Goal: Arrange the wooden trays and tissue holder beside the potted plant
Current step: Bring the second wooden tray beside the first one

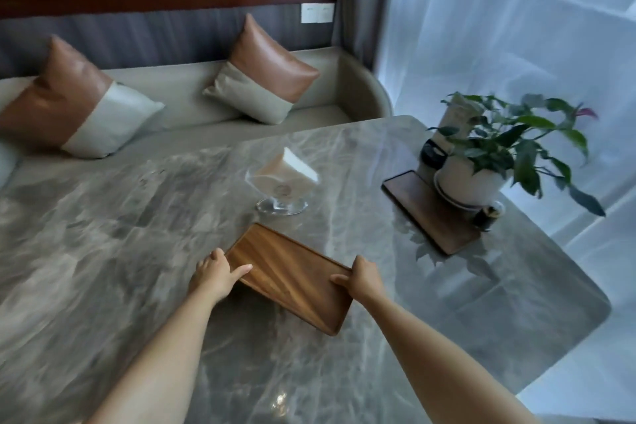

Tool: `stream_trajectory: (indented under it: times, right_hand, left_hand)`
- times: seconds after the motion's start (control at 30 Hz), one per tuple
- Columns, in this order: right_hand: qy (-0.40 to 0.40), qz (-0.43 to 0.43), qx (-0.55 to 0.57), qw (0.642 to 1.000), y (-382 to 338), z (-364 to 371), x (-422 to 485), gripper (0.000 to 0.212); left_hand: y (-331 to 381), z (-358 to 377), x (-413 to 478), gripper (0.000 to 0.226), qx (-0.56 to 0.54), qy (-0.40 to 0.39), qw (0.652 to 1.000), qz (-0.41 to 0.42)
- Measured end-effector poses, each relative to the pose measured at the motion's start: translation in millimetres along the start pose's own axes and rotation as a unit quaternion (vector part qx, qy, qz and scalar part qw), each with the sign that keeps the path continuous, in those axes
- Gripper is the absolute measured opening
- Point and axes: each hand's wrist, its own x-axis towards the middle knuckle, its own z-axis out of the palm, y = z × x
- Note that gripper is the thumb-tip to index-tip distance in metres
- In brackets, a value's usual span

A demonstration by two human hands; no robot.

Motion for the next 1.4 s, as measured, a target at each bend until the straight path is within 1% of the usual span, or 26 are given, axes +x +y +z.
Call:
stream_trajectory:
  times: [0.17, 0.27, 0.33, 0.37, 0.5, 0.6, 0.77, 1.13, 1.27, 1.4]
  right_hand:
    - [0.041, 0.032, 0.027, 0.998, 55.8, -43.7, 17.4, 0.053]
    - [0.048, 0.054, 0.039, 0.997, 85.5, -62.7, 26.9, 0.052]
    - [0.048, 0.070, 0.047, 0.995, 100.8, -74.0, 34.2, 0.044]
    - [0.049, 0.077, 0.052, 0.995, 107.0, -78.9, 38.0, 0.040]
    - [0.056, 0.099, 0.077, 0.991, 124.5, -90.8, 53.1, 0.041]
    - [0.069, 0.112, 0.100, 0.986, 133.8, -93.9, 64.9, 0.035]
    - [0.092, 0.136, 0.141, 0.976, 139.4, -98.5, 82.7, 0.041]
    - [0.131, 0.155, 0.128, 0.971, 129.7, -91.9, 93.4, 0.034]
    - [0.147, 0.171, 0.133, 0.965, 125.3, -91.2, 93.9, 0.041]
    - [0.157, 0.169, 0.123, 0.965, 125.5, -89.6, 93.4, 0.047]
  left_hand:
    - [81.1, 24.8, 13.8, 0.069, 0.027, -0.016, 0.998, 0.053]
    - [125.4, 40.4, 25.1, 0.072, 0.042, -0.030, 0.995, 0.081]
    - [151.3, 50.2, 33.1, 0.075, 0.047, -0.042, 0.993, 0.096]
    - [162.7, 54.8, 37.0, 0.076, 0.049, -0.049, 0.993, 0.101]
    - [198.8, 71.0, 52.4, 0.078, 0.067, -0.068, 0.990, 0.107]
    - [220.5, 80.2, 66.1, 0.082, 0.076, -0.077, 0.988, 0.111]
    - [245.4, 90.6, 88.5, 0.087, 0.071, -0.079, 0.987, 0.124]
    - [264.3, 99.3, 108.3, 0.093, 0.111, -0.048, 0.982, 0.144]
    - [266.0, 99.3, 109.3, 0.091, 0.112, -0.043, 0.982, 0.148]
    - [266.6, 99.7, 109.8, 0.089, 0.108, -0.044, 0.982, 0.150]
